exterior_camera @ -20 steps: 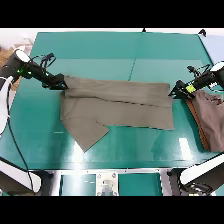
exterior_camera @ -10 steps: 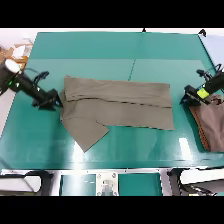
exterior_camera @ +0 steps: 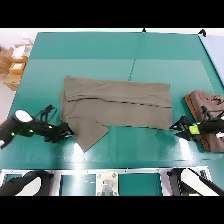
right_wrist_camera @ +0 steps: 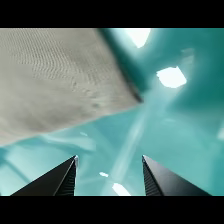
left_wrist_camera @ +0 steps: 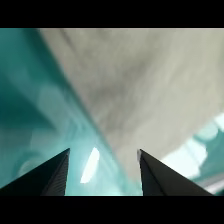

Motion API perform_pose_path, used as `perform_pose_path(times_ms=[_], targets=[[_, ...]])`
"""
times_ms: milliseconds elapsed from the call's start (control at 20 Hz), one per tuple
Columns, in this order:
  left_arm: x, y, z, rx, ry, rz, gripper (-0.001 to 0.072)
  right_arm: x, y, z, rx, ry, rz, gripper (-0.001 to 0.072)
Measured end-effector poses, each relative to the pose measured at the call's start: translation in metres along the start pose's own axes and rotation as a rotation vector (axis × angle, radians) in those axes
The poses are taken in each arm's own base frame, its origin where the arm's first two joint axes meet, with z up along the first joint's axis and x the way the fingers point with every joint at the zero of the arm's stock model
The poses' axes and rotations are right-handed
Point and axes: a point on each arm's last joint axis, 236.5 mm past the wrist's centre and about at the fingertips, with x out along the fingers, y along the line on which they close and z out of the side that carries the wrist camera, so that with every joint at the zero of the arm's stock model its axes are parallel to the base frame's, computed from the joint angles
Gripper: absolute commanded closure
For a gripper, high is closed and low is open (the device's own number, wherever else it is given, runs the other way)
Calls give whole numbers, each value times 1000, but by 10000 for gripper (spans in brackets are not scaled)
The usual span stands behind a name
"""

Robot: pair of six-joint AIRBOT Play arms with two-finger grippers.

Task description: Fold the shirts.

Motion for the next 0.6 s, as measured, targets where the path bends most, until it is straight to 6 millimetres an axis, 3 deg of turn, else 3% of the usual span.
perform_pose_path(times_ms=[100, 150, 200, 250, 300, 350, 400, 600], targets=[[11, -13, 4, -11, -54, -43, 211, 19, 10, -1, 15, -39, 63, 234], [15, -18, 9, -10, -92, -53, 293, 26, 15, 0, 22, -57, 86, 235], [18, -21, 17, -19, -132, -62, 476, 33, 22, 3, 31, -81, 113, 236], [21, -21, 23, -15, -168, -59, 600, 37, 27, 6, 39, -100, 132, 240], [23, -22, 28, -16, -191, -64, 681, 41, 30, 10, 45, -125, 143, 332], [23, -25, 33, -7, -212, -68, 683, 43, 32, 16, 50, -152, 149, 561], [21, -29, 39, 5, -234, -73, 684, 45, 32, 21, 57, -178, 152, 653], [5, -53, 52, 83, -264, -103, 684, 43, 38, 29, 11, -207, 155, 695]])
